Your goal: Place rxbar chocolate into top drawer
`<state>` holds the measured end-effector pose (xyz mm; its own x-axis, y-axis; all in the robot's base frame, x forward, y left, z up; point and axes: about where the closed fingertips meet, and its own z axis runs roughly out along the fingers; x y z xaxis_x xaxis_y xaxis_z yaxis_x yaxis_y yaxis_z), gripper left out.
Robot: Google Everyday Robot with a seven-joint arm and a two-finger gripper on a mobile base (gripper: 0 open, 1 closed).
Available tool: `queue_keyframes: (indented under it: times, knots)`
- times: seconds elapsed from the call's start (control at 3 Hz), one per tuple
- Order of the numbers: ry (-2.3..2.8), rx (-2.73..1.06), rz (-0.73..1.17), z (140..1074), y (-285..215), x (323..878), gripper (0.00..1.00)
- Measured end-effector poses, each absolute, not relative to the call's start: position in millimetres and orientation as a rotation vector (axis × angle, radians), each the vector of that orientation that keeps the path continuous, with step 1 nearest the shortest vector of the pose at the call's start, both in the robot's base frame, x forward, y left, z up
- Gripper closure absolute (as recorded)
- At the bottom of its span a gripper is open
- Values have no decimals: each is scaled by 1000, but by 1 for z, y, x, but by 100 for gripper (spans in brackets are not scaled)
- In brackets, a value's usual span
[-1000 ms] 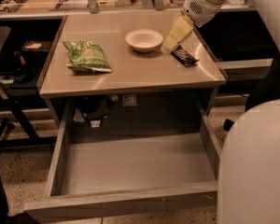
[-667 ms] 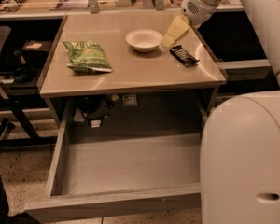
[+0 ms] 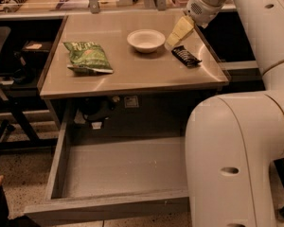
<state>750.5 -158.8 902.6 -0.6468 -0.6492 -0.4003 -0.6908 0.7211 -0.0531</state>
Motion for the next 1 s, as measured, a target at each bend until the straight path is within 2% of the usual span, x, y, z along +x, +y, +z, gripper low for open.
queue_keyframes:
  times: [1.0]
  knots:
    - [2610,-991,77,864,-183,769,0]
